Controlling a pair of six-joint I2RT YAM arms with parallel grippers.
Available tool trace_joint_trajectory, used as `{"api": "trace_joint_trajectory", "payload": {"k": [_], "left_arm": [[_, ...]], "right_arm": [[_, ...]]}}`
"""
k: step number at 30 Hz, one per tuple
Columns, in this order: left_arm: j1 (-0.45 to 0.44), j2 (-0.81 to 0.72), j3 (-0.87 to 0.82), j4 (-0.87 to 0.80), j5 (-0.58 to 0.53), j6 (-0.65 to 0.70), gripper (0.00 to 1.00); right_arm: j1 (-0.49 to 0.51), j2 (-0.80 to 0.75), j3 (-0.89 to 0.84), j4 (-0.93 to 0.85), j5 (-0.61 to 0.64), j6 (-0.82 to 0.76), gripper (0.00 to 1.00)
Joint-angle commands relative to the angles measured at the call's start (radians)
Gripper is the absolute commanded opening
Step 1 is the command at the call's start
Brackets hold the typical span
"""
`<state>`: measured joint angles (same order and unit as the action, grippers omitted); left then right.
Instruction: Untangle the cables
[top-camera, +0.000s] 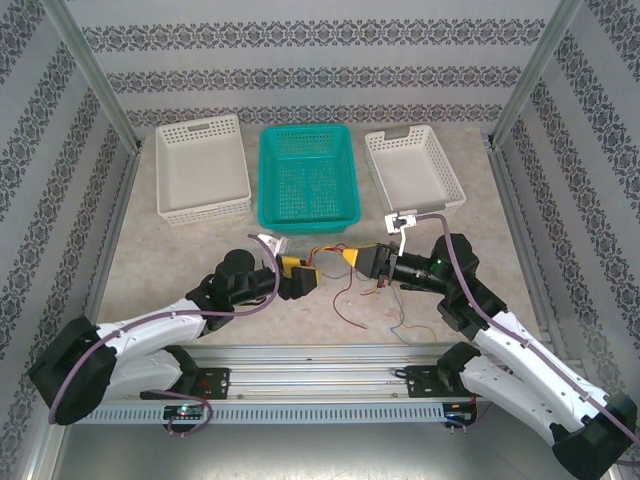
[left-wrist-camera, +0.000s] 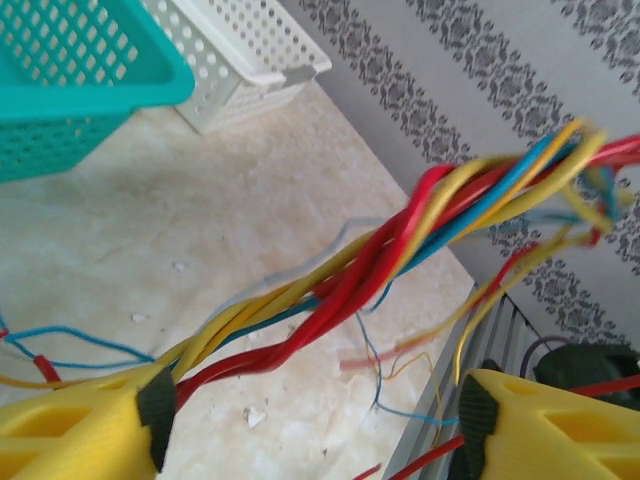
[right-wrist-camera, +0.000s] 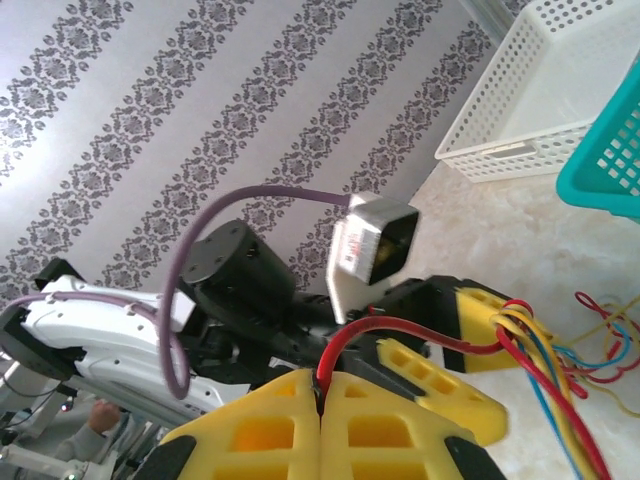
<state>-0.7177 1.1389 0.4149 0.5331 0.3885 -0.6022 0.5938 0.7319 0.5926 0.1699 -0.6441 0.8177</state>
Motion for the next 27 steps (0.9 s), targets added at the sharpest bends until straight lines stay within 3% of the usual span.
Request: {"api": "trace_joint_trajectory", "payload": {"k": [1,5,12,13,14,16,19,23,27], "left_arm": [[0.014,0.032,0.01,0.053,0.033,0.044,0.68],[0.024,0.061,0.013,0.05,0.018,0.065,0.52],[0.036,0.106,0.026,0.082,0.024,0.08,0.55],[0.037,0.112,0.031,0.082,0.031,0.082,0.49],[0.037,0.117,0.034,0.082,0.036,0.084,0.35],[0.037,0.12,0.034,0.081,0.038,0.085,0.16],[0.038,0.096,0.029,0.055,0.035,0.084,0.01],[0.038,-0.007,0.019,-0.08,0.007,0.077,0.0],[0.038,-0.18,0.016,-0.314,-0.037,0.078,0.0]], "right_arm": [[0.013,-0.024,0.009,0.061,-0.032,0.016,0.0],[0.015,-0.037,0.022,0.054,-0.044,0.024,0.0],[0.027,-0.04,0.032,0.054,-0.055,0.028,0.0],[0.029,-0.041,0.033,0.052,-0.054,0.029,0.0],[0.029,-0.043,0.034,0.05,-0.051,0.028,0.0],[0.029,-0.052,0.038,0.03,-0.036,0.018,0.0],[0.028,-0.069,0.059,-0.062,0.029,-0.022,0.0],[-0.008,-0.097,0.114,-0.262,0.22,-0.08,0.0],[-0.106,-0.1,0.169,-0.365,0.291,-0.099,0.0]]}}
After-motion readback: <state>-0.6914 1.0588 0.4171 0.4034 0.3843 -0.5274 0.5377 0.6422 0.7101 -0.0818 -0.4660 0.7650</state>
